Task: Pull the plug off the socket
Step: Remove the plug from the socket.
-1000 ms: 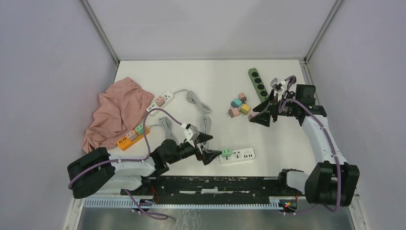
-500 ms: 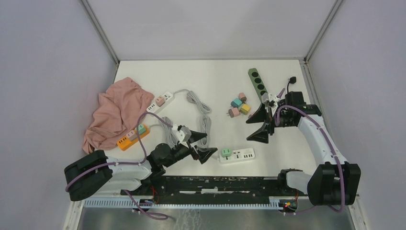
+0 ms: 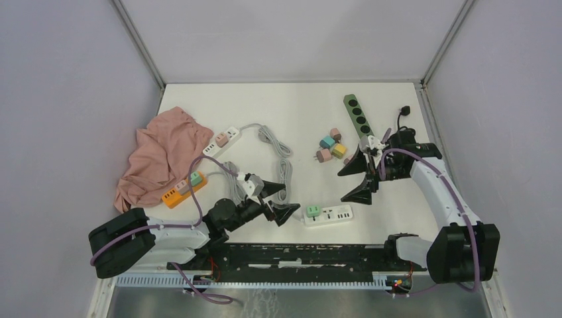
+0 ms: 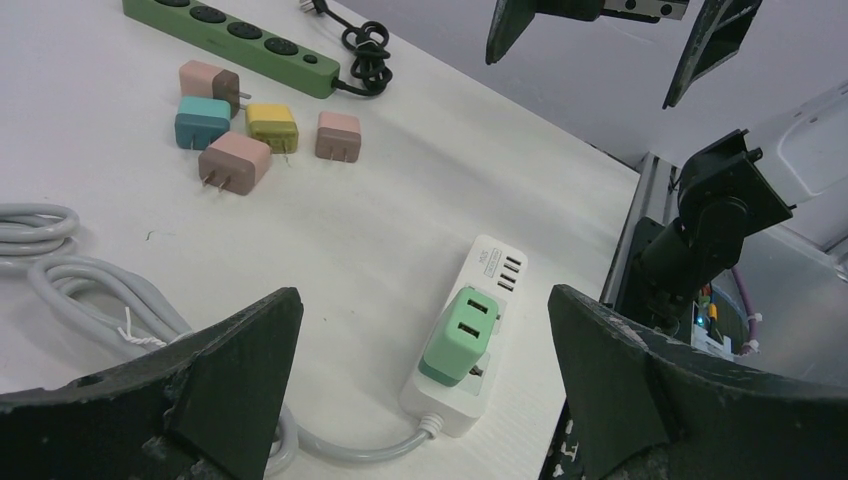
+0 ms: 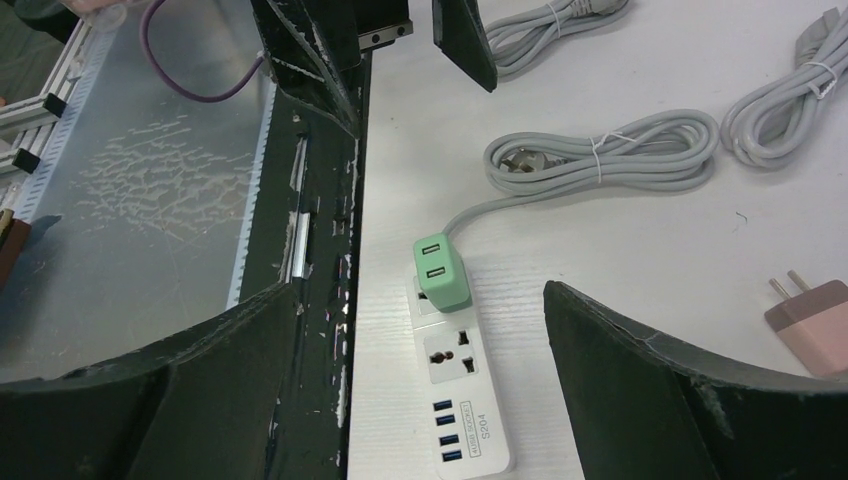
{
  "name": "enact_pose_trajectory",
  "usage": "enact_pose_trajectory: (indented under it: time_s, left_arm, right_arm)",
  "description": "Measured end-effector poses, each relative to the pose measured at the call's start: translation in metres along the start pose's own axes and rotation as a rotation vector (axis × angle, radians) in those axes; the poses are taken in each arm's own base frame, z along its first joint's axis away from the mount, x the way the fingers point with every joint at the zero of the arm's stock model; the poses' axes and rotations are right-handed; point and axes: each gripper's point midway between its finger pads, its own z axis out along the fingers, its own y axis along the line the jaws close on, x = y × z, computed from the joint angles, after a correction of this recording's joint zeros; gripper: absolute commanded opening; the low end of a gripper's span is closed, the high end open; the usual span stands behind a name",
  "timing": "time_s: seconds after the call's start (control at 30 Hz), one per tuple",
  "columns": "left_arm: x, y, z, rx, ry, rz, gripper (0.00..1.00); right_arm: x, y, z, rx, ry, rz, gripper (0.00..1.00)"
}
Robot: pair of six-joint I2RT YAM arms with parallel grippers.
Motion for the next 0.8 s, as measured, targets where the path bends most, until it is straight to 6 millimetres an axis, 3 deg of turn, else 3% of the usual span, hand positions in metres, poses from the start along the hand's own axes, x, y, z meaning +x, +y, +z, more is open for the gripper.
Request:
enact_pose_trajectory:
  time_s: [0.8]
  left_arm:
    - [0.008,0.003,-0.002,-0.008,0.021,0.001,1.00]
  right_arm:
    - [0.027,0.002,0.017,-0.064,0.174,-0.077,1.00]
